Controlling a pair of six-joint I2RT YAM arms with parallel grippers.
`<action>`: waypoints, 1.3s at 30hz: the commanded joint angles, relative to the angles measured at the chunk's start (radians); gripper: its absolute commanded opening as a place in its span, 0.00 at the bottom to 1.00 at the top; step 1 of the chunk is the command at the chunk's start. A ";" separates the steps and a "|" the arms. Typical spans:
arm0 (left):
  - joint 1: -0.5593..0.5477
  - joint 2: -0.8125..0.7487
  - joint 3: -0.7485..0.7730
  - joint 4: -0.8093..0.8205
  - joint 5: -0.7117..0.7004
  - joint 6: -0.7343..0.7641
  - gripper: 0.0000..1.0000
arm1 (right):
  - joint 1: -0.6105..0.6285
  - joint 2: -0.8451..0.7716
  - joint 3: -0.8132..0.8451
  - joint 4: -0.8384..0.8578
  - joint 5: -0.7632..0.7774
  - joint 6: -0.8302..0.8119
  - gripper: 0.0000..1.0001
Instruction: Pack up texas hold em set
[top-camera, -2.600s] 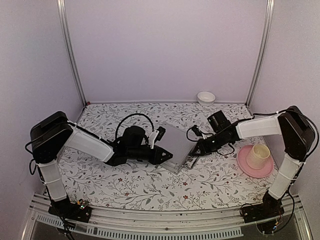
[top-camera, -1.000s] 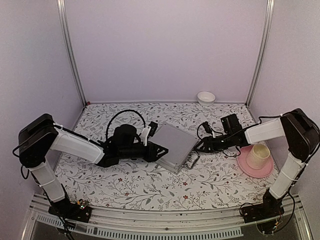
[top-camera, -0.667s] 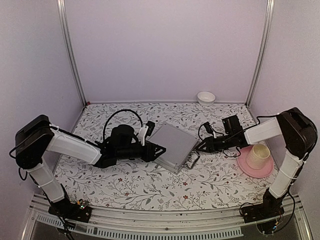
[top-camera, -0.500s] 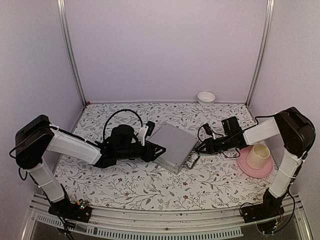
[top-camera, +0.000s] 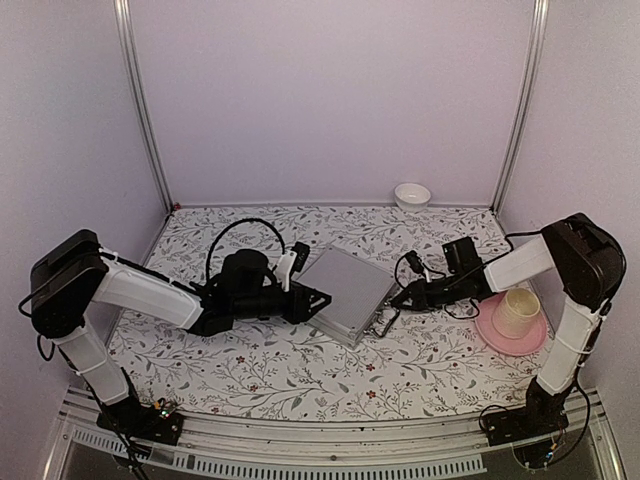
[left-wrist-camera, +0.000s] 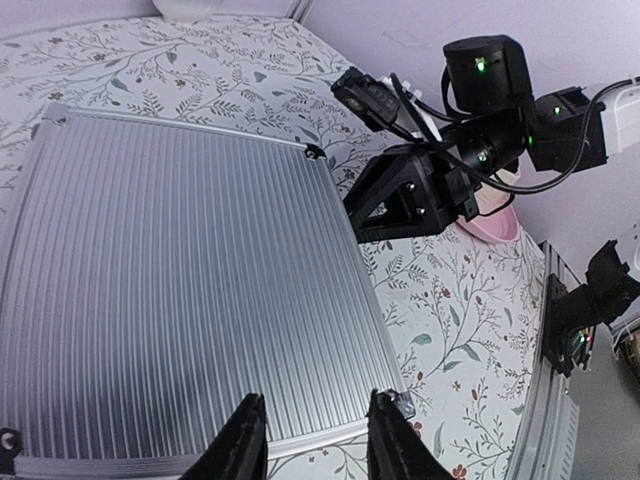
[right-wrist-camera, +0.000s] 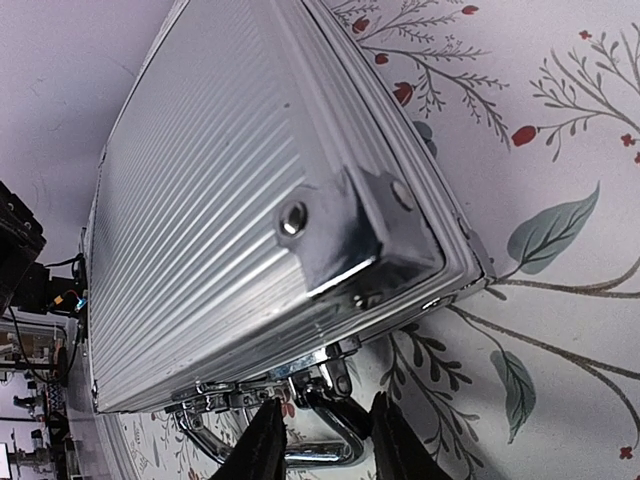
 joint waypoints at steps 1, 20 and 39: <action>-0.007 -0.014 -0.013 0.022 -0.015 0.012 0.35 | 0.032 -0.005 -0.024 0.021 -0.065 -0.020 0.29; -0.004 -0.060 -0.029 -0.017 -0.029 0.101 0.35 | 0.197 -0.160 -0.080 -0.049 0.081 0.062 0.36; 0.041 0.003 -0.016 -0.018 0.083 0.268 0.34 | 0.320 -0.180 -0.007 -0.091 0.172 0.142 0.45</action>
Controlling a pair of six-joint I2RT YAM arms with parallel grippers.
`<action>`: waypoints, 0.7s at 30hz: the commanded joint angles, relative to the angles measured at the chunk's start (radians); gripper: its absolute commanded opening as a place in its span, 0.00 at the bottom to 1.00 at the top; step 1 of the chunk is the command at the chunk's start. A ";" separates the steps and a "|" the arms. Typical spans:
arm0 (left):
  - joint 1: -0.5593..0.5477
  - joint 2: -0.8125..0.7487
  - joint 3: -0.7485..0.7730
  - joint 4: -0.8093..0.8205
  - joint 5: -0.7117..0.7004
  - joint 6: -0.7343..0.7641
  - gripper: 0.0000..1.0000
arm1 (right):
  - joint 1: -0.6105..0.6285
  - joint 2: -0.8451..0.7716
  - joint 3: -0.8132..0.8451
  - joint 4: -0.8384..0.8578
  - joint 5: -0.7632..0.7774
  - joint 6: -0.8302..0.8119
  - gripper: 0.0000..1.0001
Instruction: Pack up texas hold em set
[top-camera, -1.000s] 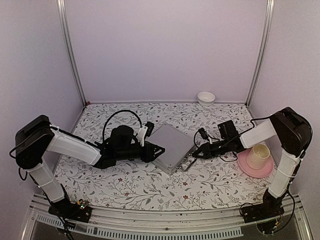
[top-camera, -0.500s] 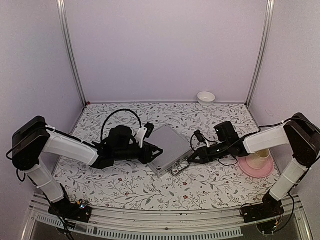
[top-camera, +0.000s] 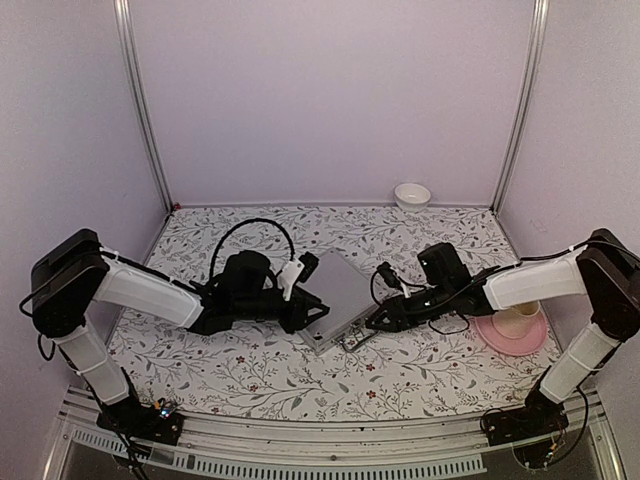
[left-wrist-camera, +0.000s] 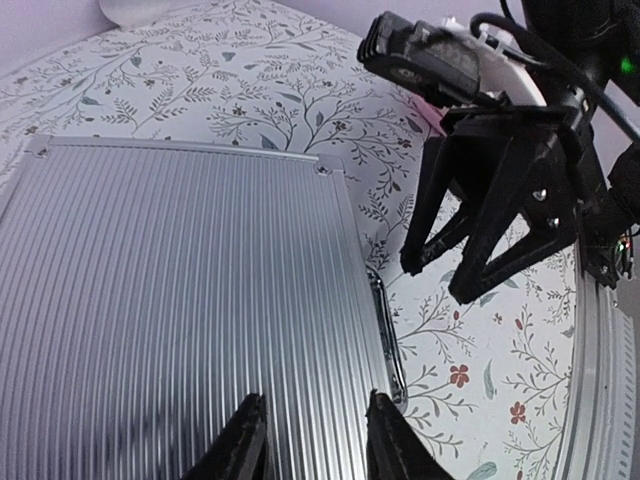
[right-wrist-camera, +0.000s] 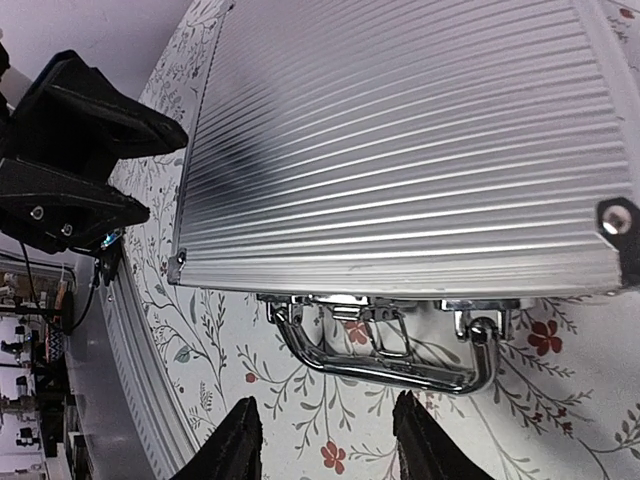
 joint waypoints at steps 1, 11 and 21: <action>0.032 -0.008 -0.030 0.073 0.023 -0.008 0.34 | 0.033 0.063 0.050 0.020 0.037 0.023 0.45; 0.038 -0.091 -0.141 0.194 -0.016 -0.097 0.35 | -0.065 0.027 -0.025 0.075 0.008 0.026 0.51; -0.020 -0.155 -0.146 0.149 -0.110 -0.034 0.52 | -0.111 0.157 0.019 0.133 -0.110 -0.042 0.54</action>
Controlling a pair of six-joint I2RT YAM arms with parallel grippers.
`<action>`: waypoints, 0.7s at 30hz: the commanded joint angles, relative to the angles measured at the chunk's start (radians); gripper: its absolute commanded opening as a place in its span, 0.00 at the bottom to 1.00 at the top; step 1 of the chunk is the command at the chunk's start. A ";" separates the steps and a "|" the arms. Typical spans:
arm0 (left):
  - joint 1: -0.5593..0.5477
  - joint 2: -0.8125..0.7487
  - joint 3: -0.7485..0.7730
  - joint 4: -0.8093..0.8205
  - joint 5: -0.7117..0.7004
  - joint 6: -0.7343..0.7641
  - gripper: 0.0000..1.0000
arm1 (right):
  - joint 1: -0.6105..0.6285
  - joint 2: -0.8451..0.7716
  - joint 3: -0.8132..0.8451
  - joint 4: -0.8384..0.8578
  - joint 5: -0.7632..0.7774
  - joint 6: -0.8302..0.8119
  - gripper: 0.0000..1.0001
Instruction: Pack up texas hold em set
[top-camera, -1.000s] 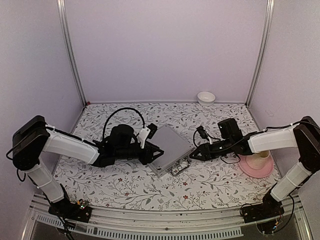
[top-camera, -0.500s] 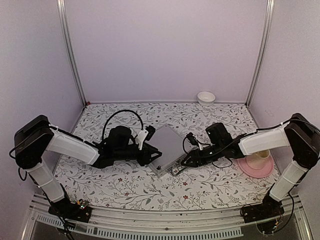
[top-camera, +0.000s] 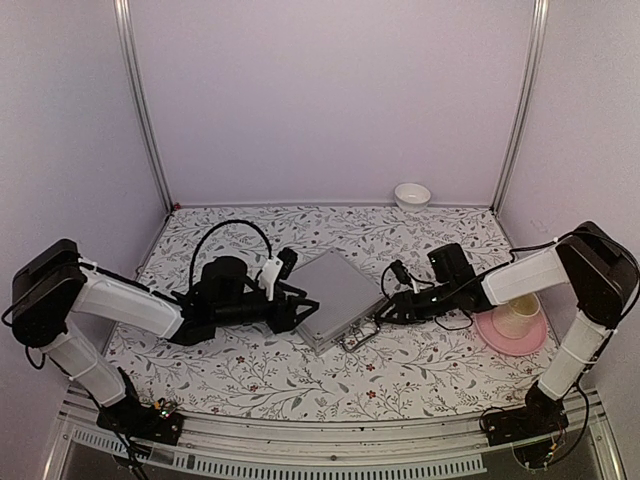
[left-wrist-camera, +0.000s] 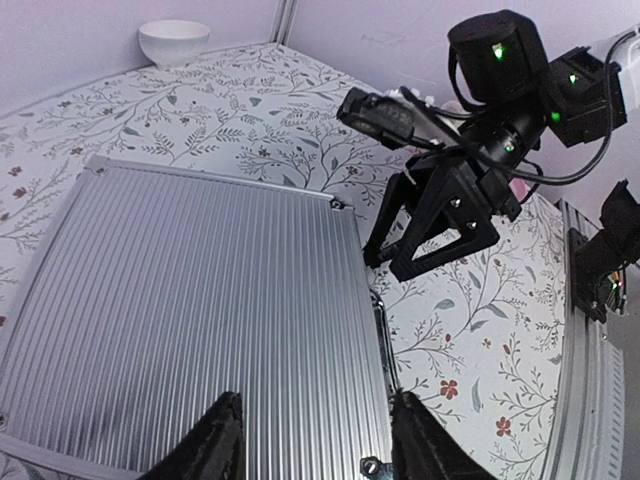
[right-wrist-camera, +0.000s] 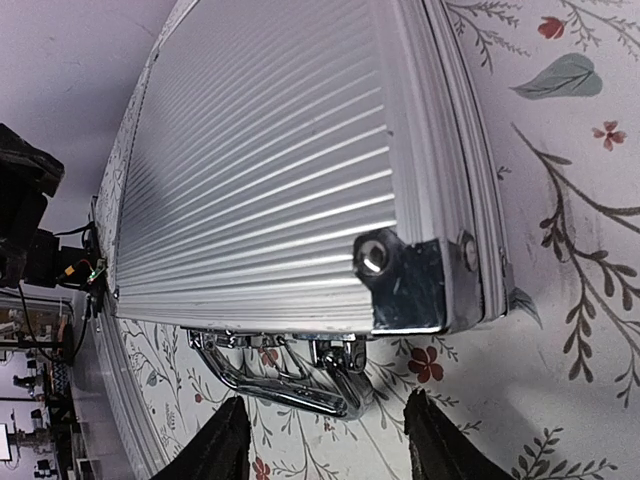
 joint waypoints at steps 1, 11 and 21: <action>-0.024 -0.042 0.000 0.000 -0.057 0.030 0.54 | 0.002 0.072 0.038 0.044 -0.074 -0.045 0.54; -0.029 -0.061 0.005 -0.034 -0.100 0.029 0.59 | 0.023 0.122 0.054 0.125 -0.224 -0.041 0.55; -0.028 -0.053 0.005 -0.030 -0.106 0.025 0.59 | 0.031 0.015 0.024 0.193 -0.270 0.038 0.55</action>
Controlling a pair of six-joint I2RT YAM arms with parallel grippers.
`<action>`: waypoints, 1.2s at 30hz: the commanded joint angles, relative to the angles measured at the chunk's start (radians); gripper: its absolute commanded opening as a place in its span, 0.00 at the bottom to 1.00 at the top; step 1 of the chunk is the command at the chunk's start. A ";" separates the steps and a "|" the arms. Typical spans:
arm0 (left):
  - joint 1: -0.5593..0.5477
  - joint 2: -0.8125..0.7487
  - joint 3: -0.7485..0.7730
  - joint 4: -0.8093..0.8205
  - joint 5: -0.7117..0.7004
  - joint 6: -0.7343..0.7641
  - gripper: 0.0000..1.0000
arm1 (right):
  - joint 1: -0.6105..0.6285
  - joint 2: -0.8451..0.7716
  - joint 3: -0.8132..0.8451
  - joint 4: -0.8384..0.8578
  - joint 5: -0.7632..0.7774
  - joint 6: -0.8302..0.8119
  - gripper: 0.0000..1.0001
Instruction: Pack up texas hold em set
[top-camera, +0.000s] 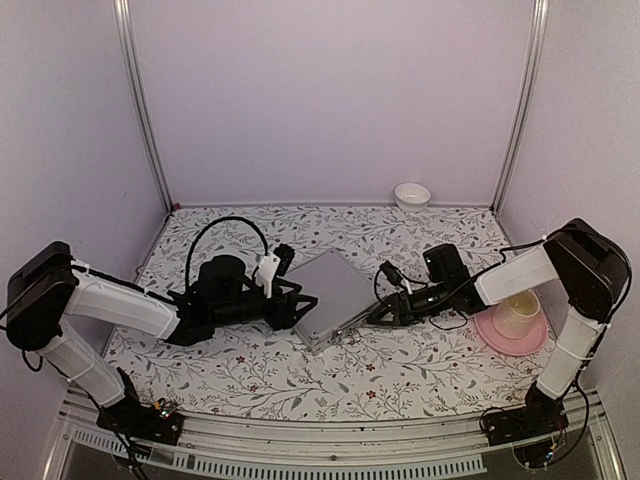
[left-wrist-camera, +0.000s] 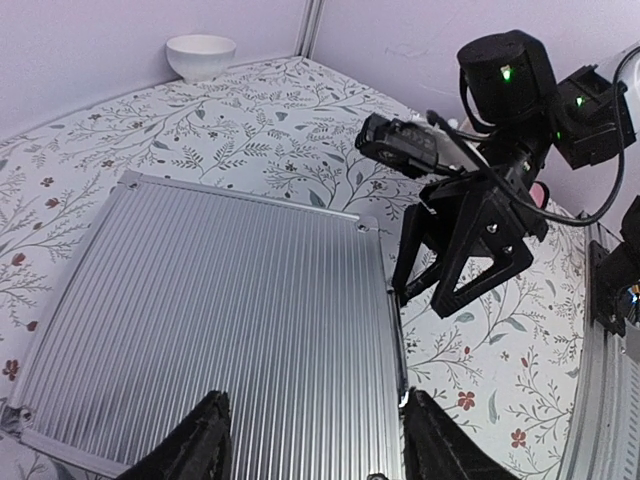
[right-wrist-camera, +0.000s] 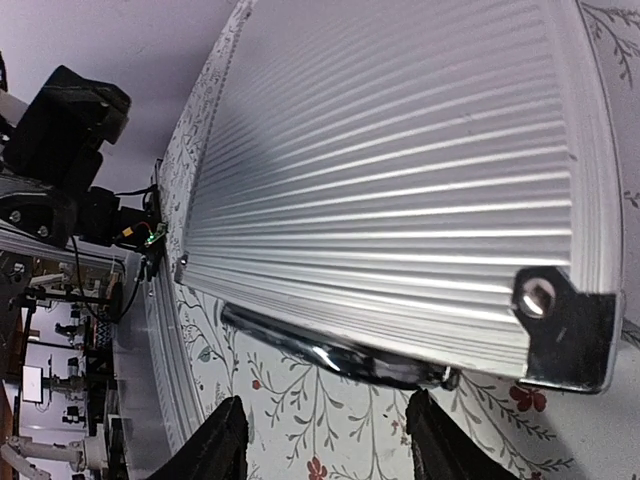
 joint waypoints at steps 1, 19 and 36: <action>-0.010 -0.008 0.005 -0.004 -0.010 0.008 0.59 | 0.015 -0.067 -0.001 0.122 -0.074 0.058 0.55; -0.008 -0.036 -0.005 -0.001 -0.024 -0.012 0.61 | 0.029 -0.179 -0.090 0.139 -0.008 0.099 0.58; 0.015 -0.029 0.003 0.042 -0.007 -0.115 0.64 | 0.125 0.015 -0.027 0.126 0.125 -0.038 0.71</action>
